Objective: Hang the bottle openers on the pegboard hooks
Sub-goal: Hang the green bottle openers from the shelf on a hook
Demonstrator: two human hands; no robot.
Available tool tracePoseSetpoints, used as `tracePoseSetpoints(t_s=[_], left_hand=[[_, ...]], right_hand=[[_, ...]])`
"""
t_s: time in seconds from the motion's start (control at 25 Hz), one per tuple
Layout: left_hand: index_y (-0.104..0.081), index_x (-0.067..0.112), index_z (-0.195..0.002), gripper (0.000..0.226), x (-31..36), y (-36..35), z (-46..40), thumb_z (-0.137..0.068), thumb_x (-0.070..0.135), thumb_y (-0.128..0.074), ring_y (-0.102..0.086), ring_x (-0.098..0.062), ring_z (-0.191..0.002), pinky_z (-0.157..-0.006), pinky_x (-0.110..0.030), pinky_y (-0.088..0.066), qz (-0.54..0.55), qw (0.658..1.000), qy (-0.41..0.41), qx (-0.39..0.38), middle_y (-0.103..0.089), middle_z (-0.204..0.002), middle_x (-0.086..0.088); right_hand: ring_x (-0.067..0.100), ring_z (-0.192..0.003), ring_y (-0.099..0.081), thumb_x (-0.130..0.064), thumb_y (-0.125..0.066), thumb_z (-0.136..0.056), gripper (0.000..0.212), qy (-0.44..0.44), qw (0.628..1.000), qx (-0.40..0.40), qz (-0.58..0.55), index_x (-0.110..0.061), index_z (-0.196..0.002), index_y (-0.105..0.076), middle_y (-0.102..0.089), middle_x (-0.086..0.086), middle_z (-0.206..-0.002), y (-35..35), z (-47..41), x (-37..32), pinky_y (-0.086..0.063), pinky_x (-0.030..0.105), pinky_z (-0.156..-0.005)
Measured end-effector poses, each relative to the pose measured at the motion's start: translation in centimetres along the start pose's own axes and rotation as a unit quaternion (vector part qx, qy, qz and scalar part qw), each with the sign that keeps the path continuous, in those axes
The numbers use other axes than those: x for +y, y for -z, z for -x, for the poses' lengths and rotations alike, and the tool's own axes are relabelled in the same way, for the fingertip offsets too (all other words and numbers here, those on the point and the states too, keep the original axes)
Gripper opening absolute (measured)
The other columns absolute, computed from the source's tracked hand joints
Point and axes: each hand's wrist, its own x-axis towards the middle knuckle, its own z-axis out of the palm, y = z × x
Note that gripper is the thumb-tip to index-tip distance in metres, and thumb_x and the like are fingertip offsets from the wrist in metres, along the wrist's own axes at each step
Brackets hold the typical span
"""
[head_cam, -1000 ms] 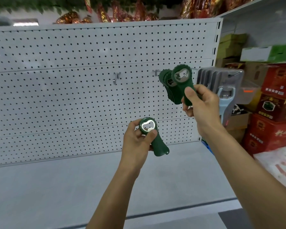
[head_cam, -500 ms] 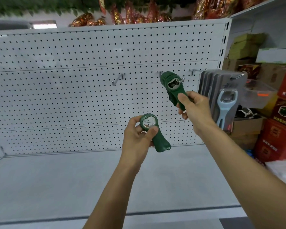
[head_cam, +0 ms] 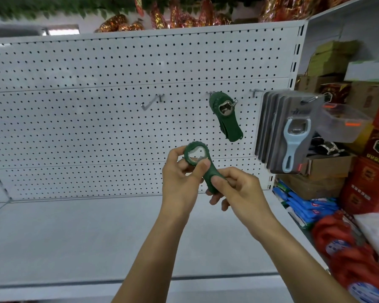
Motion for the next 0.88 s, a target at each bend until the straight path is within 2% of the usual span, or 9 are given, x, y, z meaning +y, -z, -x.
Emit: tracePoseSetpoints(t_s=[0.16,0.28,0.36,0.52,0.68,0.88], left_hand=[[-0.053,0.027,-0.113,0.026,-0.4,-0.1,0.6,-0.09,0.022,-0.064,-0.069,-0.015,-0.085,-0.08,-0.035,-0.055,-0.054,0.997,-0.037,-0.035,-0.075,-0.085,0.001],[-0.053,0.035,-0.11,0.023,-1.8,0.6,1.3,-0.089,0.032,-0.063,-0.064,-0.003,-0.085,-0.078,-0.026,-0.05,-0.177,0.981,-0.043,-0.065,-0.072,-0.087,0.011],[-0.053,0.037,-0.11,0.023,-2.7,1.2,1.9,-0.089,0.035,-0.062,-0.061,0.001,-0.086,-0.078,-0.027,-0.051,-0.253,0.964,-0.037,-0.072,-0.069,-0.088,0.019],[-0.054,0.037,-0.109,0.022,-3.9,2.1,3.0,-0.089,0.033,-0.061,-0.06,0.0,-0.084,-0.081,-0.032,-0.052,-0.289,0.955,-0.025,-0.069,-0.067,-0.088,0.021],[-0.055,0.038,-0.109,0.021,-4.3,2.4,3.3,-0.089,0.033,-0.061,-0.059,0.002,-0.083,-0.081,-0.03,-0.052,-0.294,0.954,-0.016,-0.063,-0.066,-0.088,0.021],[-0.055,0.035,-0.109,0.021,-4.3,2.5,3.3,-0.09,0.032,-0.061,-0.059,0.002,-0.082,-0.081,-0.029,-0.053,-0.3,0.952,-0.024,-0.053,-0.067,-0.088,0.02]], right_hand=[[0.016,-0.054,-0.058,-0.007,-0.056,-0.093,0.008,0.085,0.994,0.065,-0.009,-0.01,-0.092,-0.064,-0.067,0.013,-0.073,0.8,-0.7,-1.1,-0.043,0.019,-0.048],[0.017,-0.055,-0.057,-0.006,-0.056,-0.094,0.008,0.15,0.981,0.122,-0.025,-0.01,-0.096,-0.063,-0.067,0.013,-0.076,2.0,-2.0,-2.6,-0.042,0.016,-0.049],[0.017,-0.055,-0.056,-0.007,-0.055,-0.094,0.01,0.169,0.975,0.144,-0.032,-0.014,-0.094,-0.062,-0.067,0.012,-0.076,2.6,-3.0,-3.2,-0.042,0.017,-0.048],[0.018,-0.053,-0.054,-0.008,-0.054,-0.095,0.011,0.161,0.974,0.153,-0.029,-0.016,-0.092,-0.06,-0.065,0.01,-0.075,3.2,-4.7,-3.2,-0.041,0.016,-0.046],[0.013,-0.05,-0.054,-0.011,-0.054,-0.095,0.013,0.122,0.981,0.15,-0.001,-0.019,-0.088,-0.06,-0.066,0.009,-0.075,3.2,-6.4,-2.2,-0.04,0.017,-0.046],[0.011,-0.051,-0.057,-0.013,-0.053,-0.095,0.007,0.091,0.984,0.148,0.03,-0.016,-0.093,-0.06,-0.068,0.009,-0.078,3.3,-8.1,-1.4,-0.041,0.025,-0.05]])
